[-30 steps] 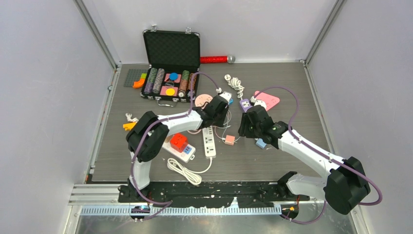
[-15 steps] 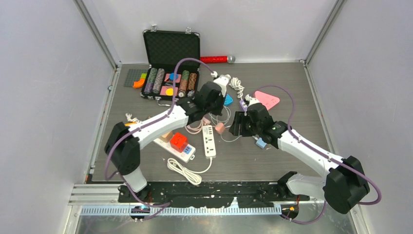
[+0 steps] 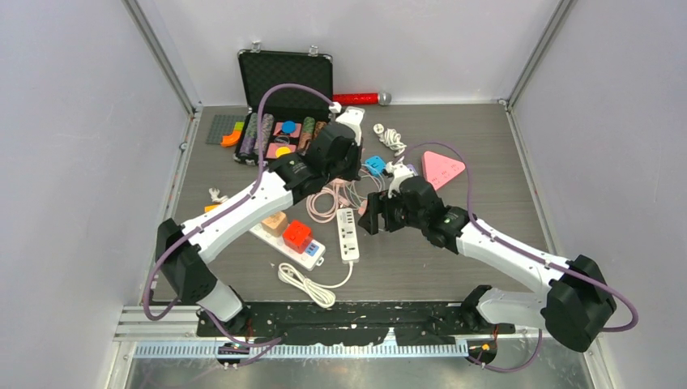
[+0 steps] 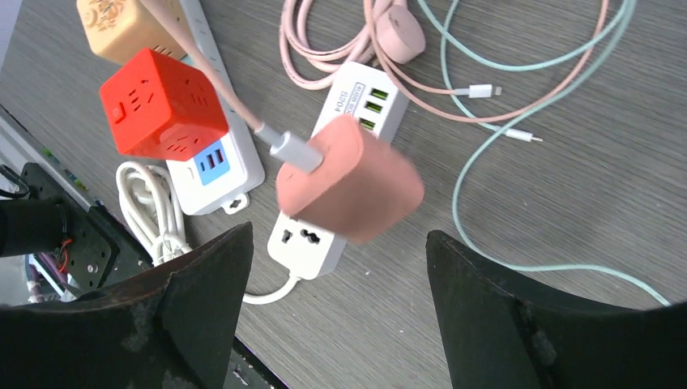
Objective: Insert the plug
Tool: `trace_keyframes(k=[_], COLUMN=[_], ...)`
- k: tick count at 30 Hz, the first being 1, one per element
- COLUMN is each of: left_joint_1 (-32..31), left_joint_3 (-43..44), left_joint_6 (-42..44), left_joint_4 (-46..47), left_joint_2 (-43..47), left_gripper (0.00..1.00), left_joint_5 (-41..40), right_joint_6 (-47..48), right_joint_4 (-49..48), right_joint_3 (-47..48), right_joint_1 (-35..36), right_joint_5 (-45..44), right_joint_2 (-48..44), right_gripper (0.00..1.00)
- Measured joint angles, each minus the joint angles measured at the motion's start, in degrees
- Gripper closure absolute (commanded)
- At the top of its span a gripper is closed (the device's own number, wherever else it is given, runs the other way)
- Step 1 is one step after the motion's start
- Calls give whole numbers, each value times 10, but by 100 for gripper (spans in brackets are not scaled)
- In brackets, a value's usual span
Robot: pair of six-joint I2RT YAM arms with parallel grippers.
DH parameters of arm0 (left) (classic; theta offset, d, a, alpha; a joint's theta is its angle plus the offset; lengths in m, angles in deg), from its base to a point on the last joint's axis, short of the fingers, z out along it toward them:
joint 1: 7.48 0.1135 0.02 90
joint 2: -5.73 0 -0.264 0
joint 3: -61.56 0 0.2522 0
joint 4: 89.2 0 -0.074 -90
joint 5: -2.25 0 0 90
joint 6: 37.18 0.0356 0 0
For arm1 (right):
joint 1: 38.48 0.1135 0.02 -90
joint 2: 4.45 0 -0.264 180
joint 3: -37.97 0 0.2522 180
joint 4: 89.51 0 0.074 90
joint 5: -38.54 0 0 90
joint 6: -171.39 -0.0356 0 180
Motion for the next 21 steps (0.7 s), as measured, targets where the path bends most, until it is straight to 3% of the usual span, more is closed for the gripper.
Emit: trace_keyframes(k=[16, 21], left_joint_1=[0, 0], left_joint_3=[12, 13], left_joint_6=[-72, -87], left_joint_4=[-63, -73], left_joint_2=[40, 41], left_gripper=[100, 100], left_joint_5=[-39, -47], right_joint_6=[26, 28], right_joint_4=[-100, -141], right_joint_3=[28, 35], right_joint_1=[94, 109], right_joint_5=[-115, -145], right_joint_2=[74, 101], right_gripper=[24, 42])
